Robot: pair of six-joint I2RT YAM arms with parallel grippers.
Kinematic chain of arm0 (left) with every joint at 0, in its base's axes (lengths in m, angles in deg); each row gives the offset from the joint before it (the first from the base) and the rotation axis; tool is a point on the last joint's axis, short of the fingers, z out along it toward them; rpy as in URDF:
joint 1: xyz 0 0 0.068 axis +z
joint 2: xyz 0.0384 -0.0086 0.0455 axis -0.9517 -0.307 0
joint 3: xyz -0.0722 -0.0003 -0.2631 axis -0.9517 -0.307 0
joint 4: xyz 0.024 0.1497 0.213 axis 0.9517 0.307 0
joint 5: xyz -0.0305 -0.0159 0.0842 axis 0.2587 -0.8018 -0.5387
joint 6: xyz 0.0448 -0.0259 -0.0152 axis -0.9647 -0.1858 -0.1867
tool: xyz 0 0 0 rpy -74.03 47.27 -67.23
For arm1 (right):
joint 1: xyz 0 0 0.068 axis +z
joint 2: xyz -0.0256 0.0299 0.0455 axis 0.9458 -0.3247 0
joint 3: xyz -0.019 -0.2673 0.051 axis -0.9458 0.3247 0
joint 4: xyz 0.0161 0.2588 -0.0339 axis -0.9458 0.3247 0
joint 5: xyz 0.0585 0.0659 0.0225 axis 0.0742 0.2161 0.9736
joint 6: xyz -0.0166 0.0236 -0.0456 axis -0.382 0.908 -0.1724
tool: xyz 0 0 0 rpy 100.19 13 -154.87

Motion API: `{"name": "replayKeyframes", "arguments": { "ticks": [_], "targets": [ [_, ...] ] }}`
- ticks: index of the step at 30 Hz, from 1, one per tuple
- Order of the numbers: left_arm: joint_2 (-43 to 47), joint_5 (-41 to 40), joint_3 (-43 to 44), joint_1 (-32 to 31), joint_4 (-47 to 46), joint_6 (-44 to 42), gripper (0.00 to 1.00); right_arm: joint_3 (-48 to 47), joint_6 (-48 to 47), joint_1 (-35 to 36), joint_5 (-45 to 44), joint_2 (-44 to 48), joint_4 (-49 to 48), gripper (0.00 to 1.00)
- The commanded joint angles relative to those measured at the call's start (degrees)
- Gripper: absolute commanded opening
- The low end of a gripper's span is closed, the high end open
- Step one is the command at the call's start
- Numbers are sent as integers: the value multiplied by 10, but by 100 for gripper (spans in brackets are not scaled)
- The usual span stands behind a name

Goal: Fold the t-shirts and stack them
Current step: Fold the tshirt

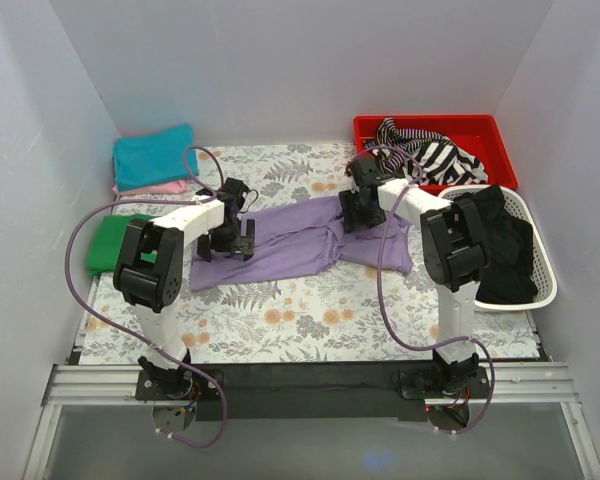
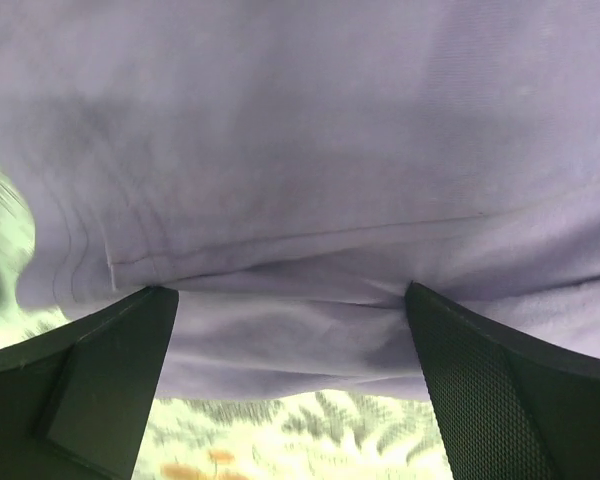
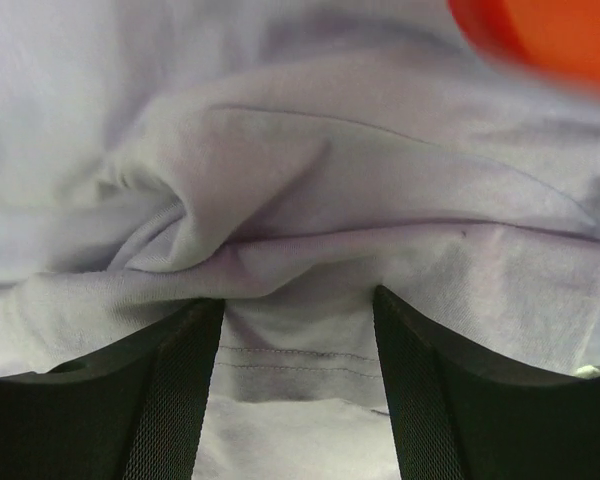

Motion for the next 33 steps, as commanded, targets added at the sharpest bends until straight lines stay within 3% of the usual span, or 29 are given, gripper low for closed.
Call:
{"name": "replayKeyframes", "arguments": {
  "ticks": [1,5,10,17,28,33],
  "targets": [
    [47,41,-38,-23,91,26,98,-53,-30,18,54,-59,28,68],
    [81,114,-53,-57,134,64,98,-135,-56,34,88,-129,65,70],
    [110,222,-70,-120,162,104,98,-322,-89,60,130,-227,159,72],
    [143,305,-104,-180,191,120,98,-470,-89,76,148,-323,182,78],
    [195,377,-151,-231,185,165,98,-543,-89,82,232,-374,146,86],
    [227,398,-148,-232,194,184,98,-556,-112,76,193,-376,124,90]
  ]
}}
